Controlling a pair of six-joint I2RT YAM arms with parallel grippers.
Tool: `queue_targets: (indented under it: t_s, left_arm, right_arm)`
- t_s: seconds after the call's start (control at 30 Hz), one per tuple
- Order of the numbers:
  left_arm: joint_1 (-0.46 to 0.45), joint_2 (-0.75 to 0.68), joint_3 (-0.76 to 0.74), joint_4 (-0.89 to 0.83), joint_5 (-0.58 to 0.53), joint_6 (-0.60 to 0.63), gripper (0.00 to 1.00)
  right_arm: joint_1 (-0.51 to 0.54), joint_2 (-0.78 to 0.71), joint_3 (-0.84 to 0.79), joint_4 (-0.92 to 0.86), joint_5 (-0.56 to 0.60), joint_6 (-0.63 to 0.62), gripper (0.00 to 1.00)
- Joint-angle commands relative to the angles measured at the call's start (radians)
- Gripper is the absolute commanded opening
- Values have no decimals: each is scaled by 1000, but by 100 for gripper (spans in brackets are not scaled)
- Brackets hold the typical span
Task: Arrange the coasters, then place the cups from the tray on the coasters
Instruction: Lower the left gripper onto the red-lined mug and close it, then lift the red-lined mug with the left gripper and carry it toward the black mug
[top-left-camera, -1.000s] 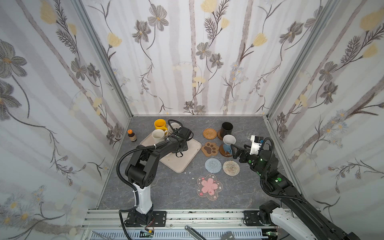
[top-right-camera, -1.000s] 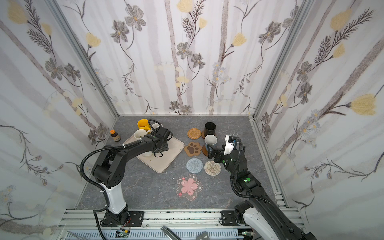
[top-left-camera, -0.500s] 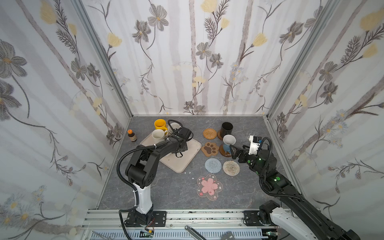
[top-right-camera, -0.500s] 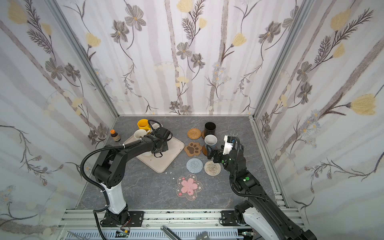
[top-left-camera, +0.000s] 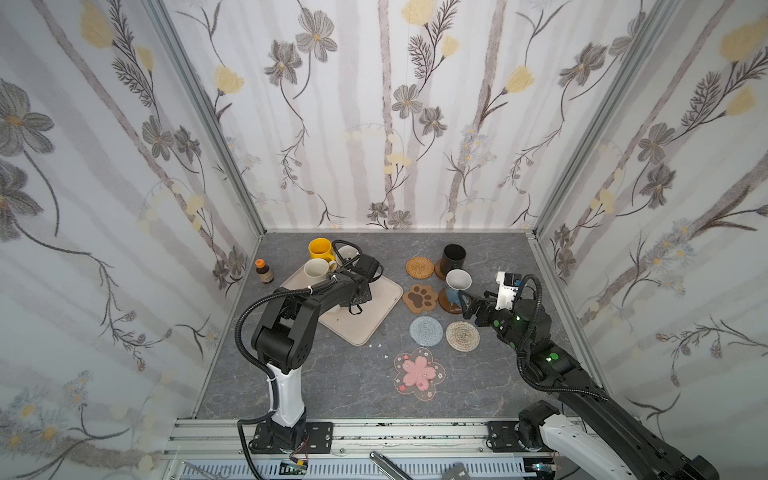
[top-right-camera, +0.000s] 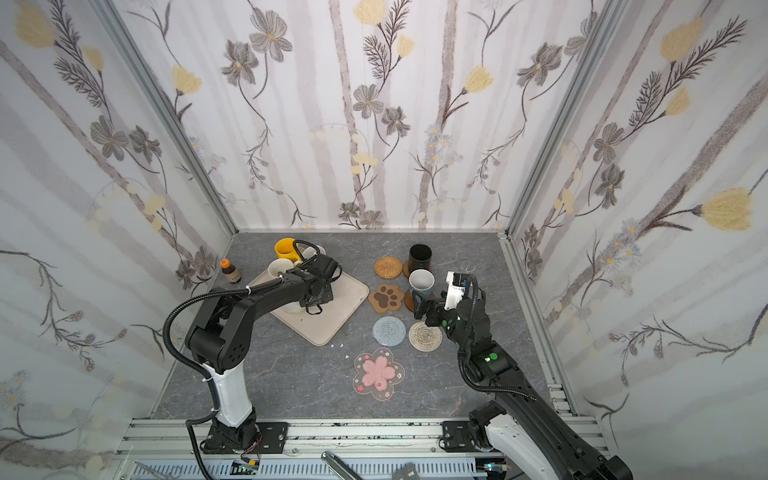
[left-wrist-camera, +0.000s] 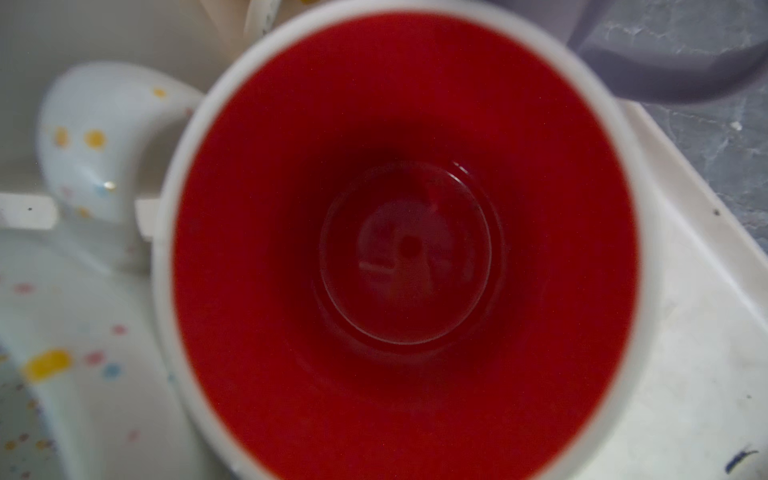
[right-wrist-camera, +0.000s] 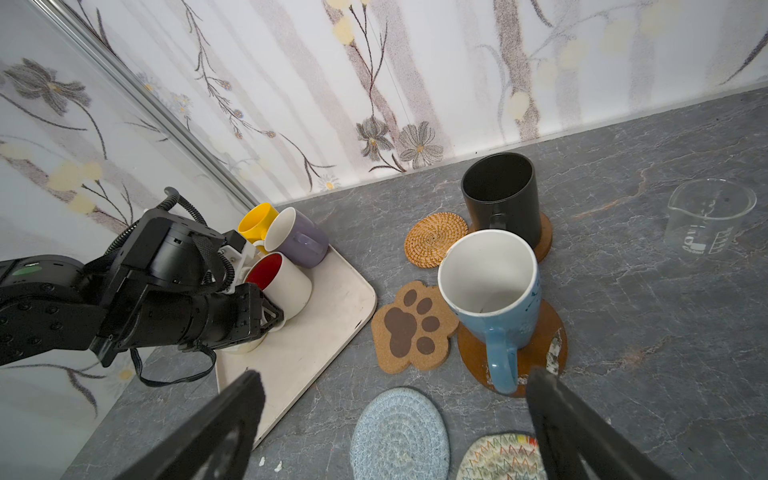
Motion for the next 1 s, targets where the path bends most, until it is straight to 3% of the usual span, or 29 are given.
queue_targets:
  t_s: [0.0,0.53,0.7,0.97]
  left_arm:
    - [2,7,39,-9,-15,9,24]
    - [-8,-50,27,-8,23,50,1]
    - [-32,-92,22,-7,22,85,0]
    - [-122,-172,39,-7,15,146,0]
  right_arm:
    - [2,7,-1,49,3,1,98]
    - [2,42,-6,69,-3,-12,99]
    - [-1,45,-19,108,-67,-5,99]
    - [-21,40,-30,122,-75,10,100]
